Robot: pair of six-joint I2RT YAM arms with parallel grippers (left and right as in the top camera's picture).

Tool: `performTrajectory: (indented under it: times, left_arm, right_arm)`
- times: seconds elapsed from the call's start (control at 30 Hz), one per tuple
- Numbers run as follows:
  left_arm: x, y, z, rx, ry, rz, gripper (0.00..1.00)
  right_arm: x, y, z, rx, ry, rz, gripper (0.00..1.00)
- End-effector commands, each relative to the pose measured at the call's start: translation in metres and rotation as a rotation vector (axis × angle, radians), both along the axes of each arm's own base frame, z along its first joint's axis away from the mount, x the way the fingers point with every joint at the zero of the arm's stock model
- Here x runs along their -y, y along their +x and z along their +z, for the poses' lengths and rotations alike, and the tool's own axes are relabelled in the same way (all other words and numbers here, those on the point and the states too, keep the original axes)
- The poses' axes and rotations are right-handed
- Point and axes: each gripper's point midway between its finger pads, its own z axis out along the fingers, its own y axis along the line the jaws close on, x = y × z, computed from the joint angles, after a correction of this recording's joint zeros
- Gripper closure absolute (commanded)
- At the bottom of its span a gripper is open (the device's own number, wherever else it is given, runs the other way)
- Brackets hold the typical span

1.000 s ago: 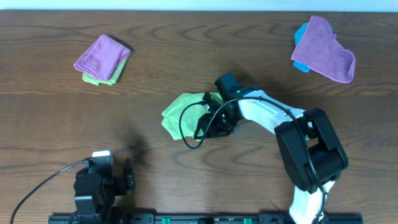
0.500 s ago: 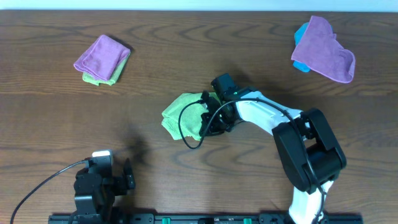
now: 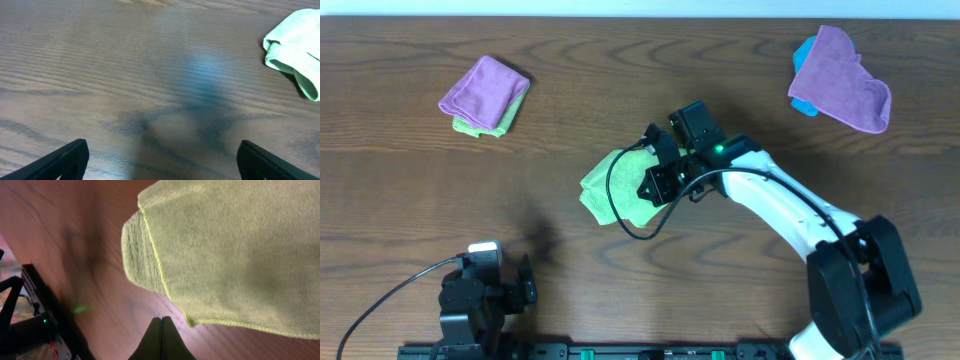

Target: Fold the cloth

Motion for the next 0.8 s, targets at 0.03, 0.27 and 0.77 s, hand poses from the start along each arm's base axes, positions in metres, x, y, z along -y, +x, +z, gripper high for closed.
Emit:
performTrajectory:
  times: [0.03,0.27,0.77]
  left_arm:
    - [-0.002,-0.007,-0.021,-0.066,0.003,0.011,0.05]
    - [-0.002,-0.007,-0.021,-0.066,0.003,0.011,0.05]
    - [-0.002,-0.007,-0.021,-0.066,0.003,0.011,0.05]
  right_arm:
    - [0.002,0.003,-0.002,0.031,-0.026,0.013,0.99]
    - [0.012,-0.007,-0.013,0.017,-0.108,0.035,0.51]
    - [0.006,-0.02,-0.06,0.046,-0.249,0.172,0.45]
